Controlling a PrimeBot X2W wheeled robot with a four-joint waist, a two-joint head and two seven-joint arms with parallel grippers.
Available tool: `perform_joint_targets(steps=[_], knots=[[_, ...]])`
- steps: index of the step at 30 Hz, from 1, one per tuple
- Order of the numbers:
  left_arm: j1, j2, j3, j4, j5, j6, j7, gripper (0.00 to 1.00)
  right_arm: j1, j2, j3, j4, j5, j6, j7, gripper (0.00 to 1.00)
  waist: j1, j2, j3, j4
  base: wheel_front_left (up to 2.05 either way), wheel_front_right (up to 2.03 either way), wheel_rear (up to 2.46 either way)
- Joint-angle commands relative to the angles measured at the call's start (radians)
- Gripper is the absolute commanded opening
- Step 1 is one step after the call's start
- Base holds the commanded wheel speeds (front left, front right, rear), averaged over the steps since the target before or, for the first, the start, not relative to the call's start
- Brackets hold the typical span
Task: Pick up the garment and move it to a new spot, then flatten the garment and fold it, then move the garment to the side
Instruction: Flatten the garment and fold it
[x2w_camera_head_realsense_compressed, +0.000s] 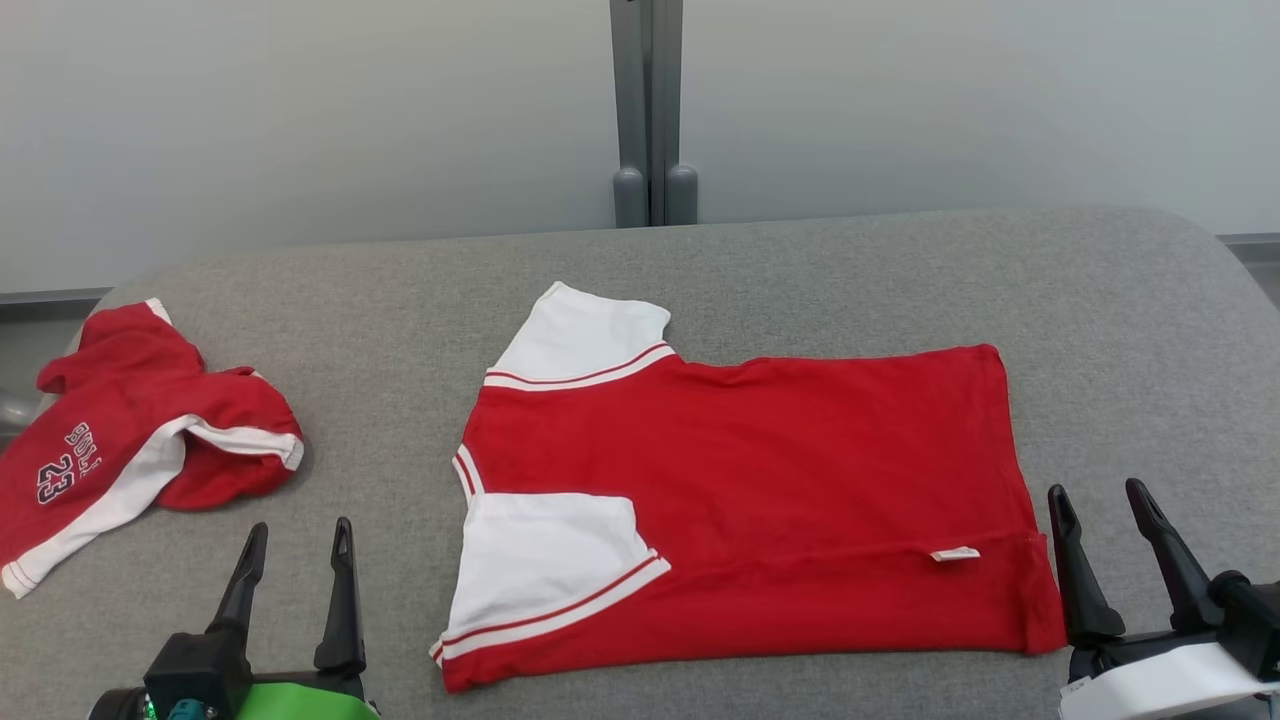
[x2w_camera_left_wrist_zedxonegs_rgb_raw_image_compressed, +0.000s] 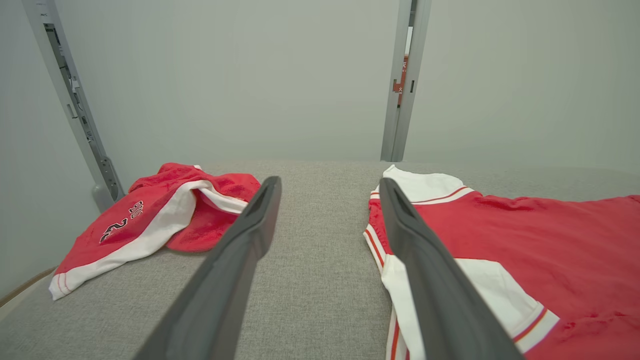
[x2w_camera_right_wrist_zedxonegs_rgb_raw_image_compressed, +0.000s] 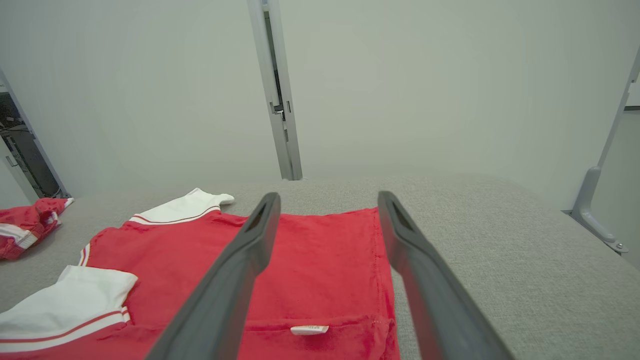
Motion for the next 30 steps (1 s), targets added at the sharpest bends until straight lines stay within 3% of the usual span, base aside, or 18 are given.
perform_joint_targets(steps=[1,10,30], knots=[[0.009,-0.001,0.003,0.005,0.0,-0.008,0.0,1.0,0.013,0.005,-0.004,-0.006,0.004,-0.002,0.003,1.0,0.0,0.0,-0.001,0.0,0.0,0.0,0.0],[-0.01,0.012,-0.007,0.03,0.0,-0.017,0.0,1.0,0.019,0.009,0.002,-0.013,-0.004,-0.002,0.025,1.0,0.0,0.0,-0.003,0.0,0.0,0.0,0.0],[-0.016,0.025,-0.013,0.033,0.02,0.008,0.0,1.0,0.023,0.006,0.001,-0.013,-0.006,-0.002,0.048,1.0,0.0,0.0,0.001,0.002,0.0,0.0,0.0]])
